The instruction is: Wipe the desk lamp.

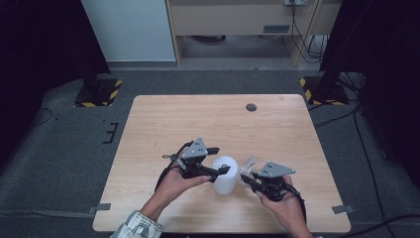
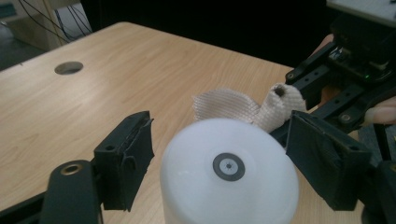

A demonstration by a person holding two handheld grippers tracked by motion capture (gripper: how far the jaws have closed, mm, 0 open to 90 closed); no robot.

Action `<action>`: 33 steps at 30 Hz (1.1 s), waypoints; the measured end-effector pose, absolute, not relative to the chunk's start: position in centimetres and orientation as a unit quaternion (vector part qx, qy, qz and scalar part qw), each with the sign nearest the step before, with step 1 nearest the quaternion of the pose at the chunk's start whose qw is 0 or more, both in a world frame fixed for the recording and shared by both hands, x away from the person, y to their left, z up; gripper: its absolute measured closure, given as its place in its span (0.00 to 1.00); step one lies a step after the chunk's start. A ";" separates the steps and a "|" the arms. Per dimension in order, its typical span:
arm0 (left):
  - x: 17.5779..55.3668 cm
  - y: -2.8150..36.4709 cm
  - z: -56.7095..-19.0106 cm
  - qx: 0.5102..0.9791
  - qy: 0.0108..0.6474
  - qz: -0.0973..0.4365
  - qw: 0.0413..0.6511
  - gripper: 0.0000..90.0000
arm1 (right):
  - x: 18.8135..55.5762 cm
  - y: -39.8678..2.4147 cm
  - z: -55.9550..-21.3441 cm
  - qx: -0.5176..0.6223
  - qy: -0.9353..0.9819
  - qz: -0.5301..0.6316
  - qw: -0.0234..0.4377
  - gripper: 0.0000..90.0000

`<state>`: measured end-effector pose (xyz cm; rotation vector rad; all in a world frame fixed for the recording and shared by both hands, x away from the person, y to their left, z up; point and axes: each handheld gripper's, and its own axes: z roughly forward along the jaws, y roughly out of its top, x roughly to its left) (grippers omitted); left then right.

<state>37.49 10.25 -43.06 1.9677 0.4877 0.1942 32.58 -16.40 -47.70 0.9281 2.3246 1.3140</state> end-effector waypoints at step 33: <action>36.9 11.7 -43.7 0.826 0.215 0.087 0.514 0.22 | 31.0 -14.6 -48.2 0.289 0.827 0.463 0.135 0.85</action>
